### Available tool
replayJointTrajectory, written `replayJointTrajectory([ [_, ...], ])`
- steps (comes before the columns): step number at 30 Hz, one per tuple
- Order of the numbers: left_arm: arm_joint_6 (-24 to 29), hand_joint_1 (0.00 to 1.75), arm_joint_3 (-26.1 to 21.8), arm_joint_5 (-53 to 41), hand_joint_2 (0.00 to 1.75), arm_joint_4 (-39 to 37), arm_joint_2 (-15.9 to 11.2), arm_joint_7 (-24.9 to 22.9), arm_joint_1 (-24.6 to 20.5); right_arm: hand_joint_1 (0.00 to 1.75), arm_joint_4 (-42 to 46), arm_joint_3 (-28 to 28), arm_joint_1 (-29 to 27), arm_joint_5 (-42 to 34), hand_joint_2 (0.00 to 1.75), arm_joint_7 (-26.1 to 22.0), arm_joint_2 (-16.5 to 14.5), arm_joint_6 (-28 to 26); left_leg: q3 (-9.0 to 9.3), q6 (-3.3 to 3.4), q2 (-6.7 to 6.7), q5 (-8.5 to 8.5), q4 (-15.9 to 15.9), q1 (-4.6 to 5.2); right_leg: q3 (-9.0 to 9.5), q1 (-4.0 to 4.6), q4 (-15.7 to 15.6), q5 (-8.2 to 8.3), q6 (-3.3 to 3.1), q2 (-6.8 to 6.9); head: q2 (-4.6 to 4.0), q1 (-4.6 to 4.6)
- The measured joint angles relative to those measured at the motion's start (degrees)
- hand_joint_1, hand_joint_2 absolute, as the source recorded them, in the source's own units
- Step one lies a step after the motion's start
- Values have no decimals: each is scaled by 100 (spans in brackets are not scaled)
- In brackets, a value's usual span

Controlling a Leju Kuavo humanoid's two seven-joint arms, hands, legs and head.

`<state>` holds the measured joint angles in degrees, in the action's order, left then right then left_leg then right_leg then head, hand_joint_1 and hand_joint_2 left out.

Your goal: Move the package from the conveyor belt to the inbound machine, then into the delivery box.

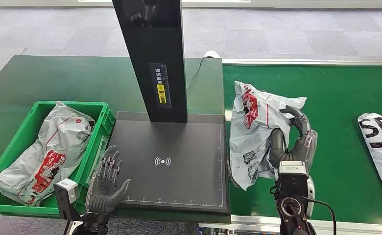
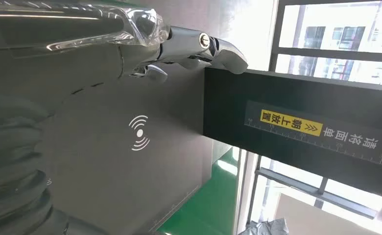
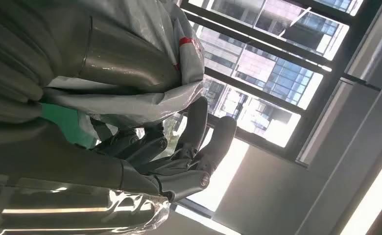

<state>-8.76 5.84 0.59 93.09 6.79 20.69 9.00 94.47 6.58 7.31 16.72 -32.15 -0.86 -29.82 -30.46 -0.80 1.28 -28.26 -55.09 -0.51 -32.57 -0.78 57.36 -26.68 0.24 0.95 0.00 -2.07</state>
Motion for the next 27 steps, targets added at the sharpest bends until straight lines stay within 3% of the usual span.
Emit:
replayJointTrajectory([
  [5,2,0,3,31,175,0,-8,10,0,175,26,58,4,95,175,302,0,319,-2,0,2,0,1,0,1,0,0,0,0,0,0,-1],
  [10,-43,0,33,81,175,-8,-57,39,1,175,-369,605,86,388,175,1451,167,2322,-6,0,0,0,1,-1,1,1,0,0,0,1,0,0],
  [14,-126,0,66,101,175,-26,-104,49,0,175,-1017,1205,224,450,175,1701,228,3243,-2,-1,-1,1,1,-3,0,3,0,0,0,1,0,-2],
  [19,-190,0,93,108,175,-61,-168,55,-5,175,-1610,1758,479,352,175,1834,362,3636,0,0,2,0,1,-2,0,3,0,-1,-1,1,0,1],
  [27,-196,0,106,119,175,-85,-239,56,-8,175,-1913,2029,674,294,175,1843,466,3690,11,0,3,0,0,-2,8,2,0,0,0,0,0,-1],
])
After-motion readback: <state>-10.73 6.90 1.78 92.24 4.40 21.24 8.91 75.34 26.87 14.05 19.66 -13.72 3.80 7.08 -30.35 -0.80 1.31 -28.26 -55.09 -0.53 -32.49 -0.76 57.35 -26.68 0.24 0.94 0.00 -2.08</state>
